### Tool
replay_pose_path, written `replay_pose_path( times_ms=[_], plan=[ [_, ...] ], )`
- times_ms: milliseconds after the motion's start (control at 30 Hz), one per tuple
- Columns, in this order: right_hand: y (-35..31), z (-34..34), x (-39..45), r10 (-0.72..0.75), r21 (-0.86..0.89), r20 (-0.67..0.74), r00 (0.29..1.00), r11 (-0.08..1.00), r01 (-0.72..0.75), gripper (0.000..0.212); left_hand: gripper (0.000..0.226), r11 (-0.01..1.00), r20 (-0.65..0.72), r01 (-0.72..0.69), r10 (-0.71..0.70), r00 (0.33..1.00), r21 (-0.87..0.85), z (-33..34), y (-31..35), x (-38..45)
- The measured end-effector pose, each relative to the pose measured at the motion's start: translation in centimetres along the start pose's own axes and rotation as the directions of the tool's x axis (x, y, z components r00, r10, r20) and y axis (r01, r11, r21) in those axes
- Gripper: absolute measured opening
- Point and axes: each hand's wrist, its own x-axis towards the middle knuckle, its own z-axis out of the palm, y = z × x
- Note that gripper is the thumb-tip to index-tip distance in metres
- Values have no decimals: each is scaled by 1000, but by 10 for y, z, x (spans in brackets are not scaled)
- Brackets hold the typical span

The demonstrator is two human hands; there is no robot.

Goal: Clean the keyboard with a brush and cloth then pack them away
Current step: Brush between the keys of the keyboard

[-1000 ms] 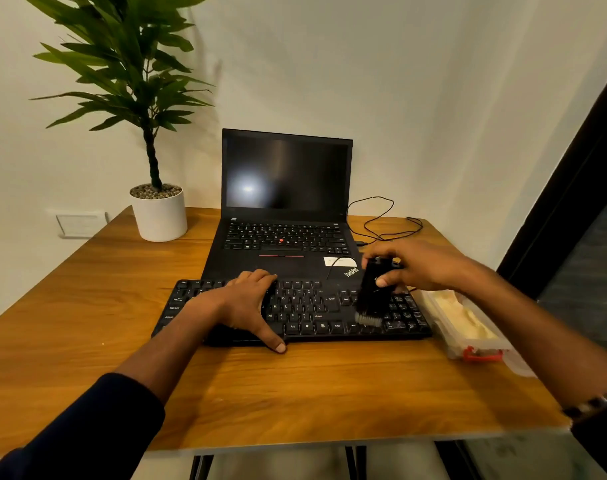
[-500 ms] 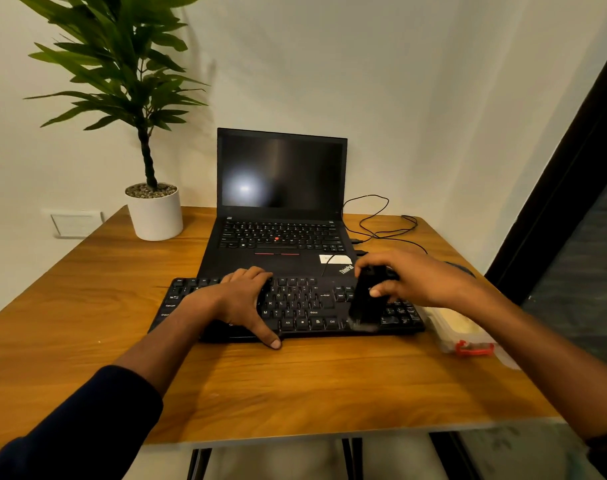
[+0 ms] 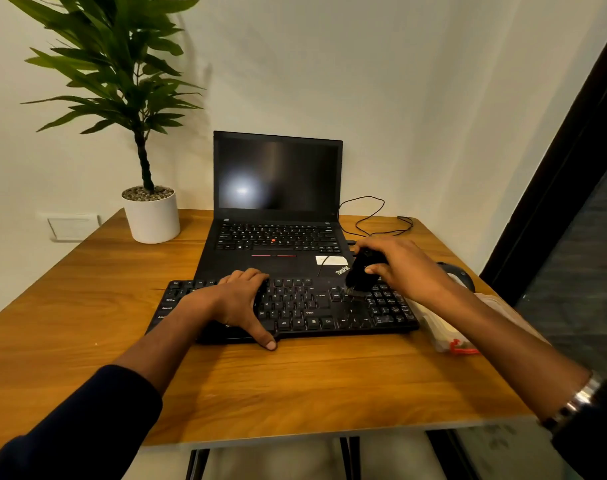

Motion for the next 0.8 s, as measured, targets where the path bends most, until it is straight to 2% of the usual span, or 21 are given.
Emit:
replay_pose_path(
  times_ms=[67, 133, 233, 300, 467, 567, 700, 800],
  plan=[
    [-1, 0, -2, -55, -9, 37, 998, 998, 55, 32, 155, 1000, -1, 3, -3, 1000, -5, 0, 0, -2],
    [0, -2, -4, -80, -17, 138, 987, 996, 83, 32, 154, 1000, -4, 2, -2, 1000, 0, 0, 0, -1],
    [0, -17, -10, -57, 46, 339, 939, 998, 44, 33, 155, 1000, -1, 6, -6, 1000, -1, 0, 1, -1],
    [1, -26, -14, -62, 94, 379, 923, 995, 29, 33, 154, 1000, 3, 9, -9, 1000, -8, 0, 3, -2],
    [12, -14, -8, -9, 53, 230, 973, 999, -3, 35, 155, 1000, 13, 15, -15, 1000, -25, -1, 5, -4],
    [21, -2, 3, 44, 93, 112, 993, 994, -55, 39, 158, 999, 19, 13, -12, 1000, -36, -1, 3, -4],
    [28, -2, 19, 4, 41, -64, 998, 999, -1, 36, 155, 999, 12, 8, -8, 1000, -35, -1, 5, -4],
    [35, -3, 26, 38, 48, -60, 997, 998, -35, 32, 154, 999, 14, 11, -11, 1000, -34, -1, 5, -5]
  ],
)
